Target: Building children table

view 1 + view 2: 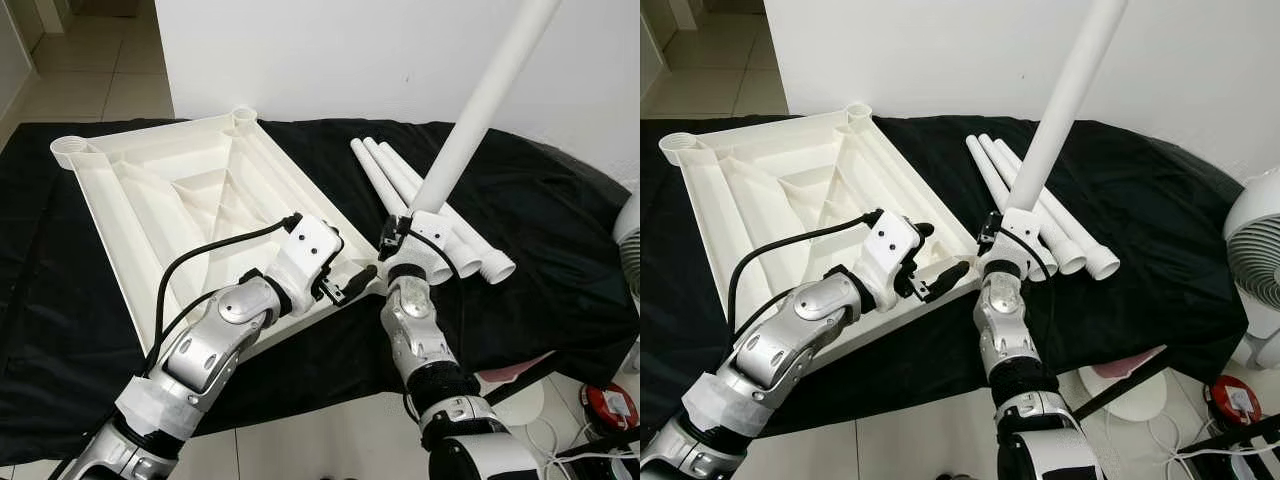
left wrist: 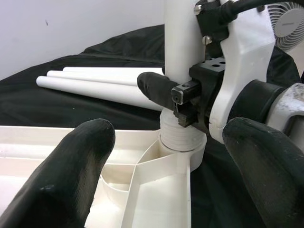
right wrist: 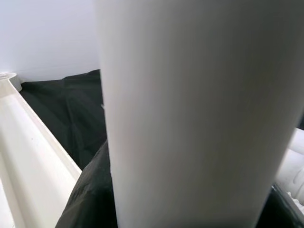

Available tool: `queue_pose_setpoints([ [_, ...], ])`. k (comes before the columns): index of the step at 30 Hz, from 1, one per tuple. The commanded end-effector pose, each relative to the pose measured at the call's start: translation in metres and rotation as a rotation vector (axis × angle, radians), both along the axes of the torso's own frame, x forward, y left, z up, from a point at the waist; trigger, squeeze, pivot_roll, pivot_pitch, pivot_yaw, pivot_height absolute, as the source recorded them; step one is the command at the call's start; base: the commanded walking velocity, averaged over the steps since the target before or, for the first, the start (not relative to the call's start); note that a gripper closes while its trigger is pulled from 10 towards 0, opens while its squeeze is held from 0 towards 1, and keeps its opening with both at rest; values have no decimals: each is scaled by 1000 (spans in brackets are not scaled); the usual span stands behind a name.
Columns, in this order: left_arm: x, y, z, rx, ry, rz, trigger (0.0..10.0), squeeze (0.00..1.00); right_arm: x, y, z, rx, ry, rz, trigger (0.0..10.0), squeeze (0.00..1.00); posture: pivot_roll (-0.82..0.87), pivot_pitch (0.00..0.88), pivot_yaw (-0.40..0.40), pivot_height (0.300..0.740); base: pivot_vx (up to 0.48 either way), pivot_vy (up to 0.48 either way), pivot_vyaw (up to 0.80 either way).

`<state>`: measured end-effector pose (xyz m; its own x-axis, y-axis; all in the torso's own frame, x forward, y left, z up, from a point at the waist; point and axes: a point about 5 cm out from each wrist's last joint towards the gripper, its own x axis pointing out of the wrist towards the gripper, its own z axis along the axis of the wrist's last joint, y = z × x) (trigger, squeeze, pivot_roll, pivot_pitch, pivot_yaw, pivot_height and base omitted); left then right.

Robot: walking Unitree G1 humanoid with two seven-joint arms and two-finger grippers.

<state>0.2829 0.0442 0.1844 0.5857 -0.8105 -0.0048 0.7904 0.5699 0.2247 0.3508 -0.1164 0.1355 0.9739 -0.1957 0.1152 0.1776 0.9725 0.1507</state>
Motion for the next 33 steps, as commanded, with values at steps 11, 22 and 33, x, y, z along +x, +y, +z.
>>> queue_pose_setpoints([
  [11,6,4,3,26,17,-61,10000,0,-1,4,40,-146,-68,249,10000,0,57,50,-64,740,0,0,0],
  [22,21,14,21,-25,1,-58,10000,1000,1,-12,88,-153,-187,395,10000,0,51,49,-55,740,0,0,0],
  [33,31,22,64,-179,-16,-121,10000,0,2,-25,80,-301,-97,563,10000,0,55,37,-59,740,0,0,0],
])
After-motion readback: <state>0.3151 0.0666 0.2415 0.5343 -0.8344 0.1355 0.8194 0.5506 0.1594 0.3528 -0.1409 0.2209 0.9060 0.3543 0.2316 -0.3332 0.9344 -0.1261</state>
